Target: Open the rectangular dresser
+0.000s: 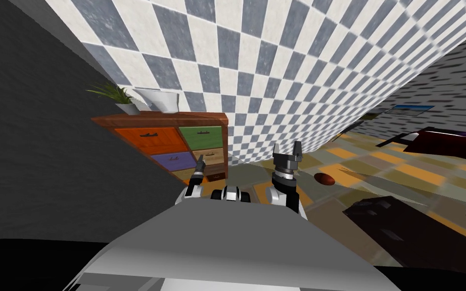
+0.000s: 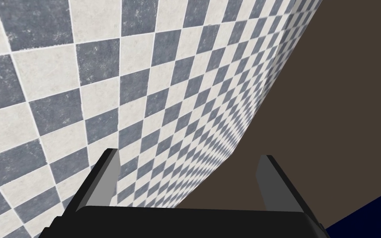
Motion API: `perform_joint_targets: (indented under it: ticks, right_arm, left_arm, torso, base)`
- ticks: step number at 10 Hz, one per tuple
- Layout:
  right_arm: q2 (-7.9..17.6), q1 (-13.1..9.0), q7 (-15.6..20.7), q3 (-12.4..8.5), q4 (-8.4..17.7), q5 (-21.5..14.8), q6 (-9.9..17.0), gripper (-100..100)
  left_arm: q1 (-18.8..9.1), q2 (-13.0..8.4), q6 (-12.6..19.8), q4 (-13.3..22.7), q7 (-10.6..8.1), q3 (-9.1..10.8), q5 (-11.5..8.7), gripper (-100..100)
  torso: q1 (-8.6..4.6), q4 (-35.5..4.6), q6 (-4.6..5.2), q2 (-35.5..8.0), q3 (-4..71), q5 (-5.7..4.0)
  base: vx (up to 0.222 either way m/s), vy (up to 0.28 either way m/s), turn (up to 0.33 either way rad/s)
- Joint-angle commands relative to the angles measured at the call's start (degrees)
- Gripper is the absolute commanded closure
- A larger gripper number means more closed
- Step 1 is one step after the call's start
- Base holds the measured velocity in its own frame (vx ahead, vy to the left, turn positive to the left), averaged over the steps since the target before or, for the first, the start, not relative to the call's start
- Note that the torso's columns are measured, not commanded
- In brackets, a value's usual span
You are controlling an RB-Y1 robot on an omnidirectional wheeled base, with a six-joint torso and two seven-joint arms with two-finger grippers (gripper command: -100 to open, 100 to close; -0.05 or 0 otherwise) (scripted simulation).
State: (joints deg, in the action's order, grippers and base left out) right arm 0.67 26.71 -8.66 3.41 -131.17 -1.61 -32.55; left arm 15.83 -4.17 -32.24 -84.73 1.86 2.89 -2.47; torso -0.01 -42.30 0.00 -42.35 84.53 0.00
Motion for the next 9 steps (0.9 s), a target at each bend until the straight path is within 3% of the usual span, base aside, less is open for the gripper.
perform_joint_targets:
  ticks: [1, 3, 6, 7, 8, 9]
  right_arm:
    - [0.0, 0.0, 0.0, 0.0, 0.0, 0.0, 0.0, 0]
    - [0.0, -0.01, 0.0, 0.0, 0.0, 0.0, 0.0, 0]
    - [0.0, -0.01, 0.0, 0.0, 0.0, 0.0, 0.0, 0]
    - [0.01, 0.0, 0.0, 0.0, 0.0, 0.0, 0.0, 0]
    - [0.0, -0.01, 0.0, 0.0, 0.0, 0.0, 0.0, 0]
    - [0.0, -0.02, 0.0, 0.0, 0.0, 0.0, 0.0, 0]
  left_arm:
    - [-0.04, 3.45, -0.45, 2.22, -0.05, 0.2, -0.09, -100]
    - [-0.17, 5.39, -0.43, 2.83, -0.06, 0.29, -0.13, -100]
    - [-0.68, 4.76, 1.91, 0.84, -0.03, 0.57, -0.25, -100]
    - [-0.48, 4.7, 1.23, 1.25, -0.1, 0.49, -0.24, -100]
    - [-0.29, 4.79, -0.23, 2.63, -0.14, 0.34, -0.17, 100]
    - [-0.43, 4.79, 0.63, 2.02, -0.1, 0.41, -0.19, 100]
  torso:
    - [0.06, 0.0, -0.01, -0.02, -0.01, 0.02]
    - [0.04, -0.01, 0.0, -0.01, -0.01, 0.01]
    - [0.05, 0.02, 0.0, 0.11, 0.06, 0.01]
    - [0.06, 0.05, -0.01, 0.19, 0.12, 0.02]
    - [0.02, 0.02, -0.01, 0.04, 0.04, 0.01]
    - [-0.04, -0.04, -0.01, -0.18, -0.11, -0.01]
  base:
    - [0.067, -0.02, 0.004]
    - [0.046, -0.013, 0.003]
    - [0.047, 0.003, -0.003]
    - [0.033, 0.008, -0.001]
    - [-0.039, -0.006, 0.007]
    - [-0.018, 0.003, 0.013]
